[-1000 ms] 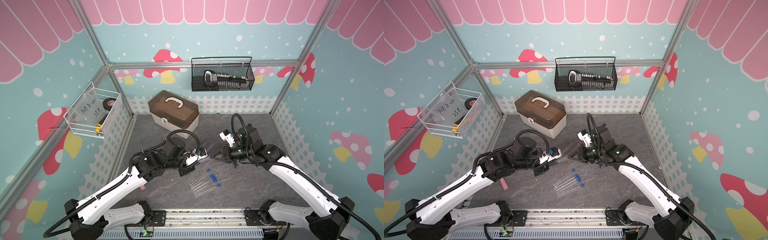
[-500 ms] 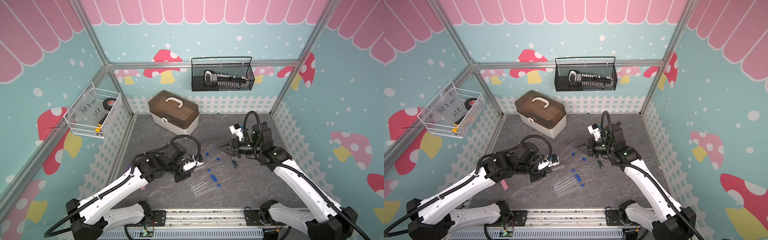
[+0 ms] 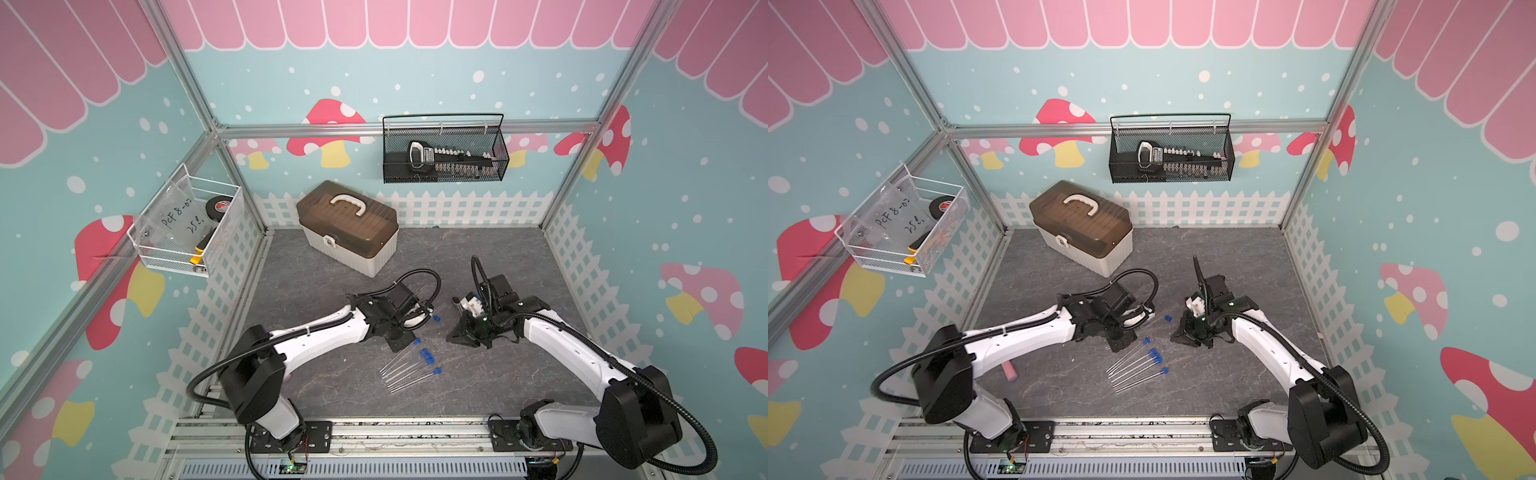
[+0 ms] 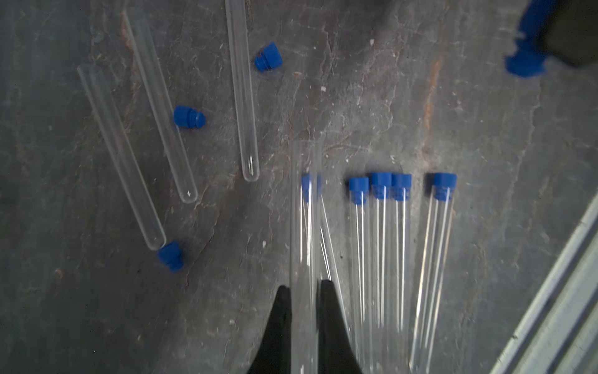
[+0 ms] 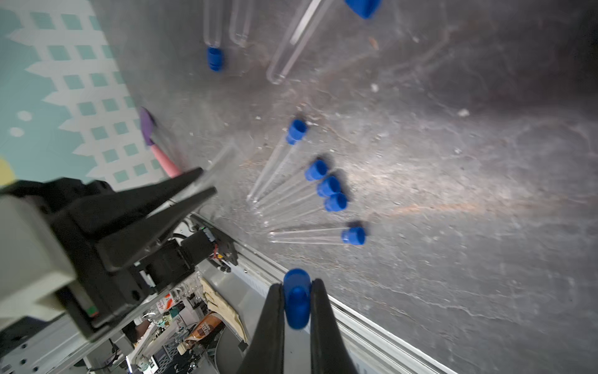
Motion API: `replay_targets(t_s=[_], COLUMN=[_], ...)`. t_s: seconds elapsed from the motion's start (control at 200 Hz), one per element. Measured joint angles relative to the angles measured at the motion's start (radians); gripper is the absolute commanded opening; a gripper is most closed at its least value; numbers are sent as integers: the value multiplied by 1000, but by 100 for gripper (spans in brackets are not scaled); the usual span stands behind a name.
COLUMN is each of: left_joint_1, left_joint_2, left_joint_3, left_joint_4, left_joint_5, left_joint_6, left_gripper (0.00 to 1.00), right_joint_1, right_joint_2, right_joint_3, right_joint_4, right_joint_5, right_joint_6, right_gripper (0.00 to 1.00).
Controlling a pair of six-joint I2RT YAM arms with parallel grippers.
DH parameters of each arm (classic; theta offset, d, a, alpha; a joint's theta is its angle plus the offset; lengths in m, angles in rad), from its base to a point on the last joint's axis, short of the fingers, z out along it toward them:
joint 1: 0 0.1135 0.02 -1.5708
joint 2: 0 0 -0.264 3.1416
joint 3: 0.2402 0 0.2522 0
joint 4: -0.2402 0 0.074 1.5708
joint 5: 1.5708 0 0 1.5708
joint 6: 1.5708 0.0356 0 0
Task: Remove stoppers from test tubes
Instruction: Place the stopper at the center of the board, then pick up the test tube at the center of the board.
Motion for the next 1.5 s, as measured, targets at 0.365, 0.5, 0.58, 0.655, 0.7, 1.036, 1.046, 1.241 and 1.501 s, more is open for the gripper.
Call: replay_targets(t_s=[0.365, 0.5, 0.58, 0.655, 0.7, 1.036, 1.046, 1.241, 1.501], left_joint_1=[0, 0, 0, 0, 0, 11, 11, 19, 26], left_joint_2=[269, 297, 310, 322, 332, 360, 360, 348, 135], left_joint_3=[185, 190, 191, 193, 197, 218, 218, 220, 235], left_joint_4=[110, 116, 117, 122, 122, 140, 140, 135, 51], left_joint_5=[25, 45, 57, 66, 70, 88, 88, 87, 56], left_joint_6=[97, 120, 127, 127, 127, 122, 117, 109, 29], left_gripper=[0, 0, 0, 5, 6, 45, 46, 48, 56], right_joint_1=[-12, -17, -19, -19, -21, -26, -26, -26, -26], right_joint_2=[79, 140, 177, 209, 230, 321, 323, 328, 220], right_joint_3=[-88, -88, -88, -88, -88, -66, -65, -50, -29], right_joint_4=[171, 223, 254, 285, 304, 406, 408, 434, 364], right_joint_5=[26, 44, 54, 64, 69, 81, 78, 80, 67], right_joint_6=[39, 42, 45, 49, 54, 84, 79, 91, 66], right_gripper=[0, 0, 0, 0, 0, 27, 28, 34, 38])
